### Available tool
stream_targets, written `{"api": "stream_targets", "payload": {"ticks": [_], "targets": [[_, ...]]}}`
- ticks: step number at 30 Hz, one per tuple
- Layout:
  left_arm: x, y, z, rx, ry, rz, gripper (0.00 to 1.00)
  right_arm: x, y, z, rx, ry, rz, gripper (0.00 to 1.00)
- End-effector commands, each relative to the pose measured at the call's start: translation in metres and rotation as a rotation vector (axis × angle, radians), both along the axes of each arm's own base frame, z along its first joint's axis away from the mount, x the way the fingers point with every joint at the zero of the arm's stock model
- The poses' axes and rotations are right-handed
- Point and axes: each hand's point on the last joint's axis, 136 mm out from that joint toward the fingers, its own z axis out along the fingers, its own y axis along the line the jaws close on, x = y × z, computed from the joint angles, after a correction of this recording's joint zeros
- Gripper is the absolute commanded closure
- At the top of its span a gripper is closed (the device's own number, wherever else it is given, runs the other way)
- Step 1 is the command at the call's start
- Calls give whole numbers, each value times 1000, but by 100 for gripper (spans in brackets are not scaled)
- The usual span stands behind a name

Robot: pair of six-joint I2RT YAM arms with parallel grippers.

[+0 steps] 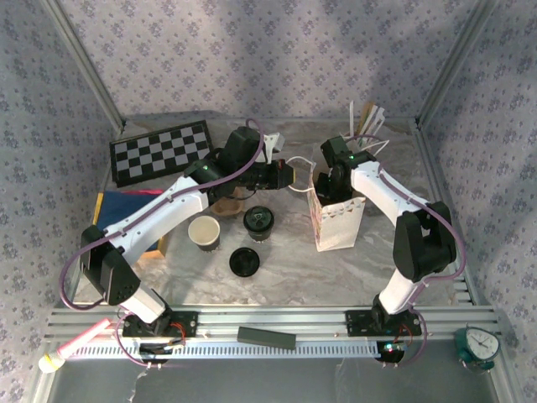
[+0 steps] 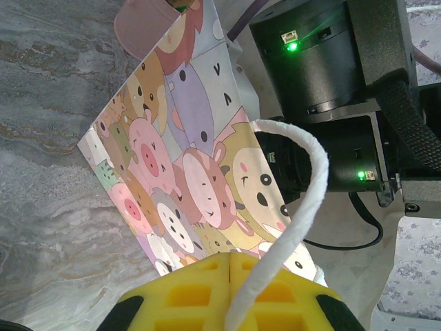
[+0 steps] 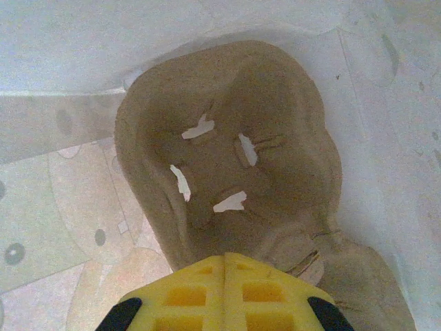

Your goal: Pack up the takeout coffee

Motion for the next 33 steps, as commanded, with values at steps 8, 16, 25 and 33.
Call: {"api": "stream_targets", "payload": {"ticks": [8, 16, 25, 33], "targets": [[-1, 0, 4, -3, -11, -14, 100, -10, -7, -19, -41, 49, 7, 100], [-1, -1, 3, -2, -10, -14, 100, -13, -9, -27, -47, 63, 8, 100], [-1, -1, 4, -7, -9, -14, 100, -16, -11, -35, -59, 80, 9, 100], [-1, 0, 4, -4, -9, -15, 100, -17, -12, -40, -65, 90, 14, 100]]}}
